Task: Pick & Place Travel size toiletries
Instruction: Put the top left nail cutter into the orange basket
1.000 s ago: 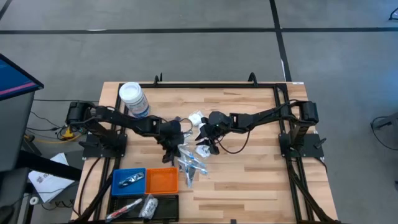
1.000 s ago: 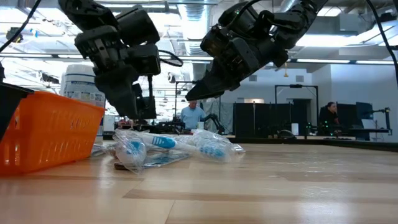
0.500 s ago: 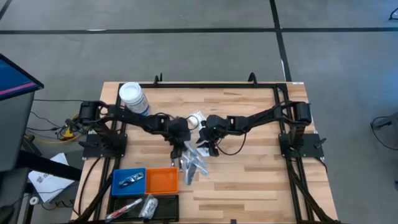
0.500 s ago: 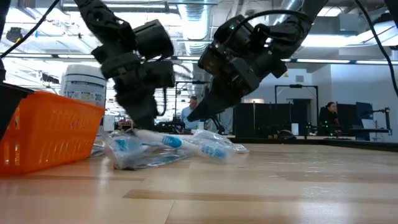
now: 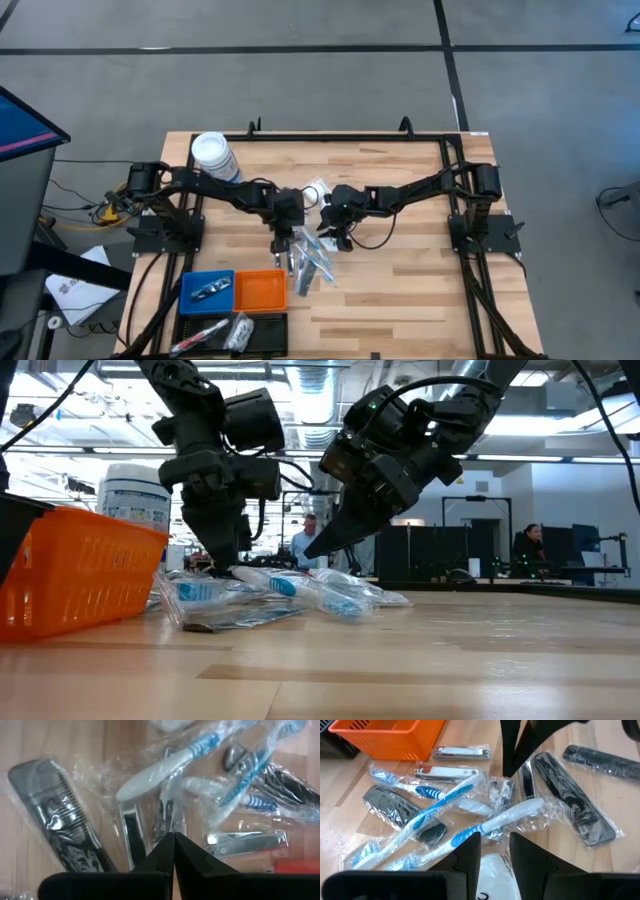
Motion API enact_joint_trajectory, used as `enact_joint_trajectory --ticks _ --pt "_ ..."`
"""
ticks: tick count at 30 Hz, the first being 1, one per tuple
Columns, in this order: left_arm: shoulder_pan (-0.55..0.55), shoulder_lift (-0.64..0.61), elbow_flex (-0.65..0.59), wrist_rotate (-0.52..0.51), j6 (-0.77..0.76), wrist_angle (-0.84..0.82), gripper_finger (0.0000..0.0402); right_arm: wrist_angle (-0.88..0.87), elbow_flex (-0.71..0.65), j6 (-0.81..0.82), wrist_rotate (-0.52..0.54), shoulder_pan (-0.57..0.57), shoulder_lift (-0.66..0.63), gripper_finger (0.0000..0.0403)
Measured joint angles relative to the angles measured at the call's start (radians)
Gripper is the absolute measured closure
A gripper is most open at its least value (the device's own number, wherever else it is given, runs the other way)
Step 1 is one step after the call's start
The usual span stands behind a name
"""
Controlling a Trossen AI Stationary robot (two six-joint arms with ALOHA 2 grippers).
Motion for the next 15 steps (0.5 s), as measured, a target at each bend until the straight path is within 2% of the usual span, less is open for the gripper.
enact_joint_trajectory --ticks 4,11,15 --pt "-0.001 0.000 0.026 -0.045 0.020 0.006 0.0382 -0.001 0.000 0.000 0.000 0.000 0.000 0.0305" --pt "-0.007 0.009 0.029 -0.112 0.024 0.018 0.0301 0.000 0.000 0.000 0.000 0.000 0.000 0.0305" --pt "-0.028 0.046 0.028 -0.115 0.018 0.052 0.0270 0.003 0.000 0.000 0.000 0.000 0.000 0.0305"
